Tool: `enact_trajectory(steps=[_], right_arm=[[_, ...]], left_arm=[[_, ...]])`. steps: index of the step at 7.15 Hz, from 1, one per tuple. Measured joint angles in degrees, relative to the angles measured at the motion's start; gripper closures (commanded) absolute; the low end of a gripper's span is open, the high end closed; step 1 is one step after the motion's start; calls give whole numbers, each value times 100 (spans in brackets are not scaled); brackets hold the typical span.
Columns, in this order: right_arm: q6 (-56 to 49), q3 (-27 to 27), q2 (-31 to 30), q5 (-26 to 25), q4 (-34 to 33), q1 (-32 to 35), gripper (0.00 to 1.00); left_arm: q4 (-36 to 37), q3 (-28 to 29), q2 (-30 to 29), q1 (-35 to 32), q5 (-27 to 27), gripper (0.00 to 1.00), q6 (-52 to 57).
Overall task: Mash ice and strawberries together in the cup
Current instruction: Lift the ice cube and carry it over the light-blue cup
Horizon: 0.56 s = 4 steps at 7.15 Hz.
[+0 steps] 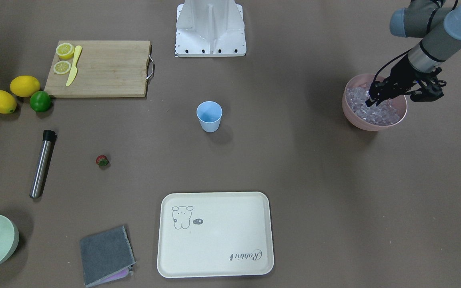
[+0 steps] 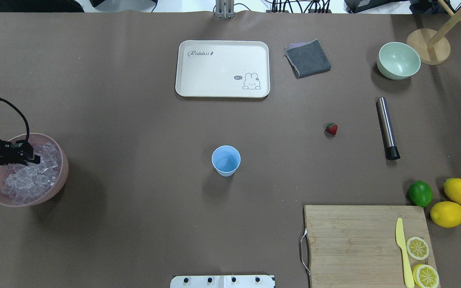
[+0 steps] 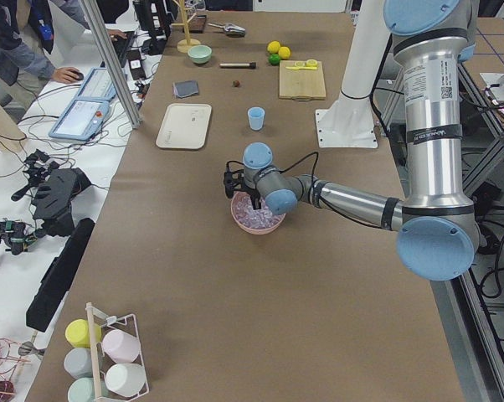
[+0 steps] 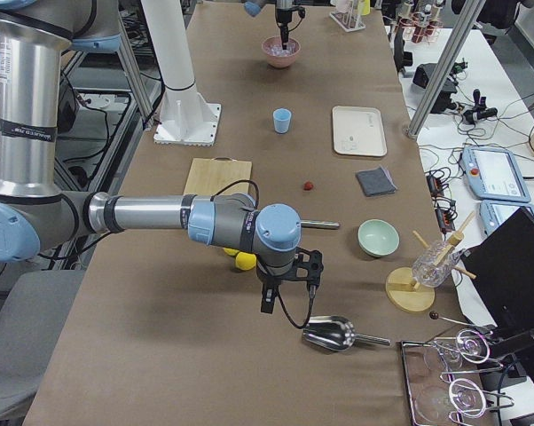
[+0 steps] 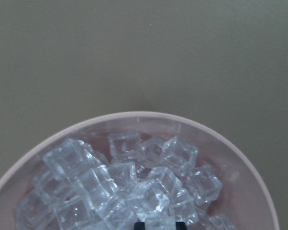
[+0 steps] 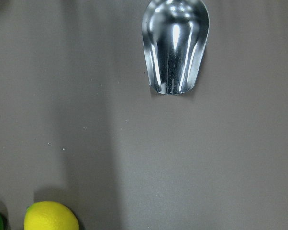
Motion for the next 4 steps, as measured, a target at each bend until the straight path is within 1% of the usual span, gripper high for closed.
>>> enact_trajectory(steps=[1,4], right_arm=[[3,7,-2,2,0,0,0],[6,20,9,6,0,0,0]], left_arm=[[278,-4,-341,-75,-131,79,-12],[1673,-60,-1742,-89,-162,79,-264]])
